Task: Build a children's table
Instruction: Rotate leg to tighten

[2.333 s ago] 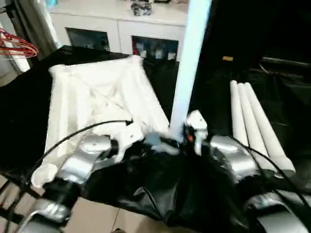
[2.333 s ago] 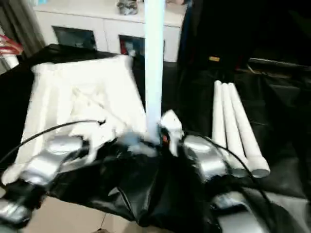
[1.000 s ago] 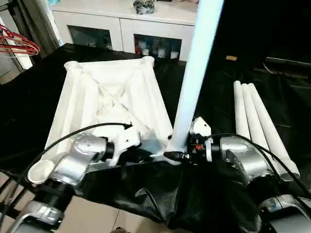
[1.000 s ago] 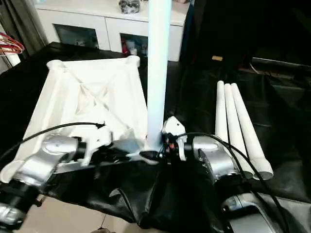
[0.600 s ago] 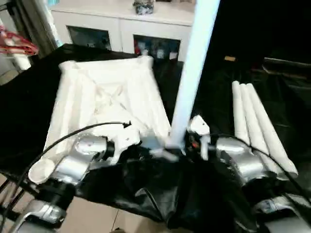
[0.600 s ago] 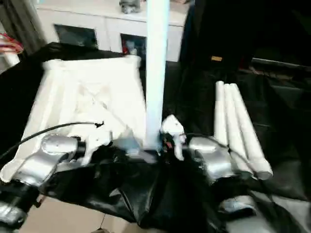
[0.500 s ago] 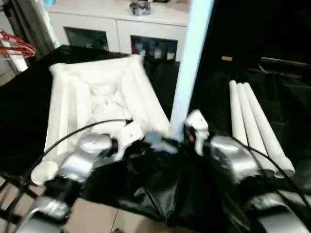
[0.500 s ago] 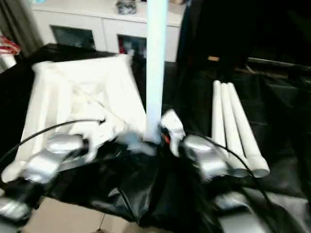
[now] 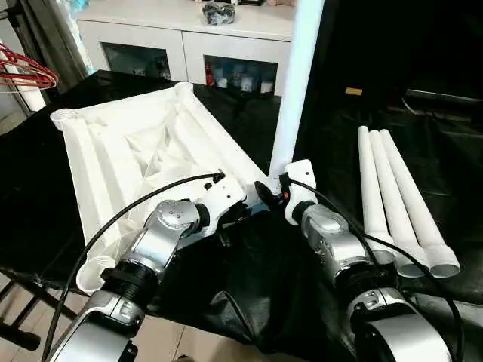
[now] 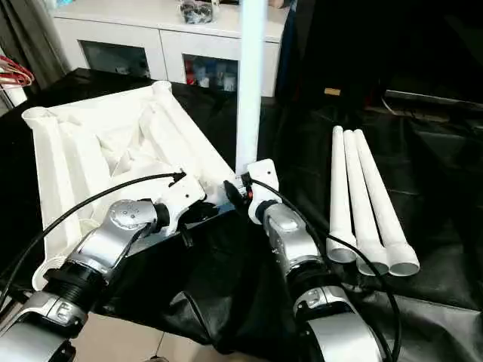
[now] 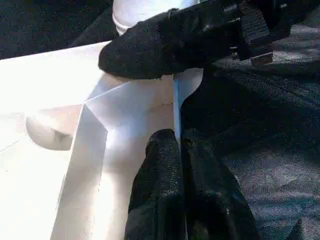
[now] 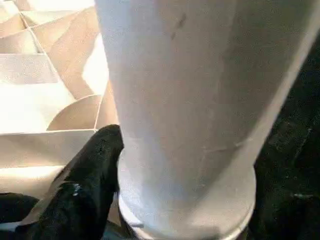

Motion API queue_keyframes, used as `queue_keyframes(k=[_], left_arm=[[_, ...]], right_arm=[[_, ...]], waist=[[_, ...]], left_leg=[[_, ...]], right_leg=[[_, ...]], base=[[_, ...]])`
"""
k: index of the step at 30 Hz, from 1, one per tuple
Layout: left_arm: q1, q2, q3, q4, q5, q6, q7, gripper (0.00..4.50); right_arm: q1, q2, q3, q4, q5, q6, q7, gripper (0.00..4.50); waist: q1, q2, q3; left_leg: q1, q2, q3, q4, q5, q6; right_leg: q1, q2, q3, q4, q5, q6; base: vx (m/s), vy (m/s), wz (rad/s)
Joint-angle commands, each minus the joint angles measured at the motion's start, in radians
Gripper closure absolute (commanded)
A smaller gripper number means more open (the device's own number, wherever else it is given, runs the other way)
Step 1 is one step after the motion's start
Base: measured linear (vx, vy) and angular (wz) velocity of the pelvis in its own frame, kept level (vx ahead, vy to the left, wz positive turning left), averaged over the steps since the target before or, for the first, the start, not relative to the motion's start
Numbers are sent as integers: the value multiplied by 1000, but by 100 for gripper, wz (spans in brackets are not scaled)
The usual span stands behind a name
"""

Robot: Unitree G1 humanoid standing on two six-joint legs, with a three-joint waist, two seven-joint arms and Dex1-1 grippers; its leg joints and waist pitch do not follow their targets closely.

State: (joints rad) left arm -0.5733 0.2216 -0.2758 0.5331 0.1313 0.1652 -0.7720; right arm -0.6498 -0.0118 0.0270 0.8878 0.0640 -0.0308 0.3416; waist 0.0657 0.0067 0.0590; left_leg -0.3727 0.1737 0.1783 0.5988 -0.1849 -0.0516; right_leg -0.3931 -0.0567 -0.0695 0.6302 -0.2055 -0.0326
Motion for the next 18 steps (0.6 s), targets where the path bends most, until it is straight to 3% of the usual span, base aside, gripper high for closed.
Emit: queue_keyframes(k=[1, 9, 15, 18], left_arm=[[4, -19, -23, -40, -39, -64, -35, 450], [39, 47, -12, -80, -56, -74, -116, 450], [72, 99, -2, -129, -101, -78, -221, 450], [86, 124, -1, -153, -123, -77, -265, 450]], right_arm=[[-2, 1, 10, 21, 2, 1, 50, 69], [6, -99, 17, -18, 11, 1, 198, 5], [61, -211, 80, -156, 46, 66, 511, 5], [95, -260, 110, -216, 71, 83, 642, 5]], waist=[[-1, 0, -65], [1, 0, -68], [5, -2, -70], [8, -3, -70]], left_leg=[[12, 63, -24, -73, -194, 31], [8, 63, -22, -68, -162, 53], [2, 63, -21, -63, -129, 91], [3, 65, -19, -62, -130, 100]], right_leg=[[44, -102, 63, -90, -198, -198], [47, -100, 61, -84, -140, -219], [54, -97, 58, -77, -76, -233], [50, -97, 57, -76, -76, -237]], base=[[0, 0, 0], [0, 0, 0], [0, 0, 0], [0, 0, 0]])
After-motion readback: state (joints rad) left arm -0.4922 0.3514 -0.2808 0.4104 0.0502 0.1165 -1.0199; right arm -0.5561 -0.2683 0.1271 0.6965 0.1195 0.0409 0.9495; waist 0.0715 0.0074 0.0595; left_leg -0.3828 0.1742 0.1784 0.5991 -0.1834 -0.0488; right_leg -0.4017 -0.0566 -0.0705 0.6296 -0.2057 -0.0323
